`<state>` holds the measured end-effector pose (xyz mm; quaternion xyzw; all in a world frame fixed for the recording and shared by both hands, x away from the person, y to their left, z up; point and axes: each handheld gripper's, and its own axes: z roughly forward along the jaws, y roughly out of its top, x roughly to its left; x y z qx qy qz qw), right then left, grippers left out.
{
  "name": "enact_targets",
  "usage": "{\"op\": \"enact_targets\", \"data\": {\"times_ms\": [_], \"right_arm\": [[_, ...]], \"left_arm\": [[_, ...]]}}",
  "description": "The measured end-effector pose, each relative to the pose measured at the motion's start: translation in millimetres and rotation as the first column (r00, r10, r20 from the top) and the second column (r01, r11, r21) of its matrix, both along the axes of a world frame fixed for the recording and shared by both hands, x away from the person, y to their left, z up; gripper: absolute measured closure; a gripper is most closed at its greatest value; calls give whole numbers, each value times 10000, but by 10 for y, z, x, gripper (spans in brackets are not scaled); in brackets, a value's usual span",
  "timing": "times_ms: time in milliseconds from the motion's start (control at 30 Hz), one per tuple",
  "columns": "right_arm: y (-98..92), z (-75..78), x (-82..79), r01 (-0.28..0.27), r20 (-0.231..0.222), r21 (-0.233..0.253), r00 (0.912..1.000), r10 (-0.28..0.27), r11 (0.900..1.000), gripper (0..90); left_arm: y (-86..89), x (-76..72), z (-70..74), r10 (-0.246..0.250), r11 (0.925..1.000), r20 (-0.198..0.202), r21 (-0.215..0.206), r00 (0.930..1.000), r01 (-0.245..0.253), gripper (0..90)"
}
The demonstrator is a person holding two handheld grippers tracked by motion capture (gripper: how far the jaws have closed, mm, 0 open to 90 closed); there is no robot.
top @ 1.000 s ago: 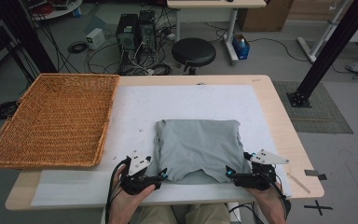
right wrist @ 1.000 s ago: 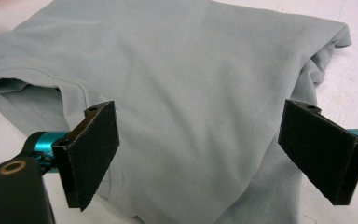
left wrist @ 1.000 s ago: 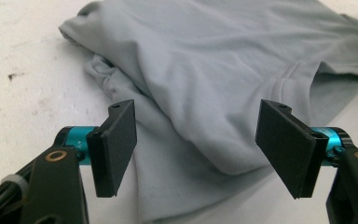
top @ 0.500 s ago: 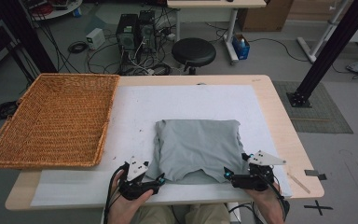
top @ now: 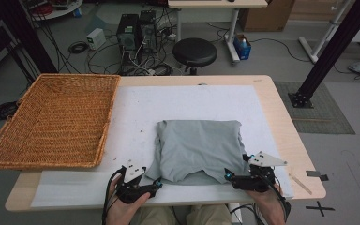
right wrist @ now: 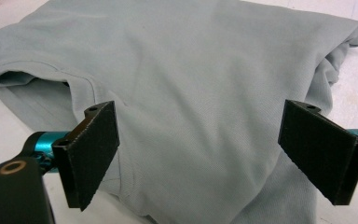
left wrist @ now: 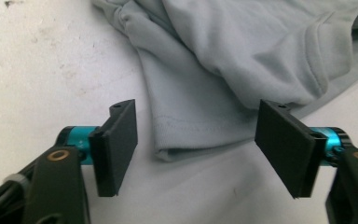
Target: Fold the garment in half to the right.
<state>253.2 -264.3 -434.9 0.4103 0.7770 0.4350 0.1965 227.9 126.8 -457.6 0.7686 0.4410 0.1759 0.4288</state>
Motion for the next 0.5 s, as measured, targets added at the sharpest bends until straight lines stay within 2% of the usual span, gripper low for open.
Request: {"op": "enact_targets", "data": {"times_ms": [200, 367, 500], "right_arm": [[-1, -1, 0, 76, -40, -2, 10000, -76, 10000, 124], [-2, -5, 1, 100, -42, -33, 9999, -100, 9999, 124], [-2, -11, 4, 113, -39, -72, 9999, -113, 9999, 124]], "left_arm": [[35, 14, -5, 245, 9997, -60, -51, 9997, -245, 593], [45, 31, -2, 80, 9998, -100, -189, 9999, -82, 760], [10, 44, 36, -71, 9997, 21, -241, 10000, 72, 821]]}}
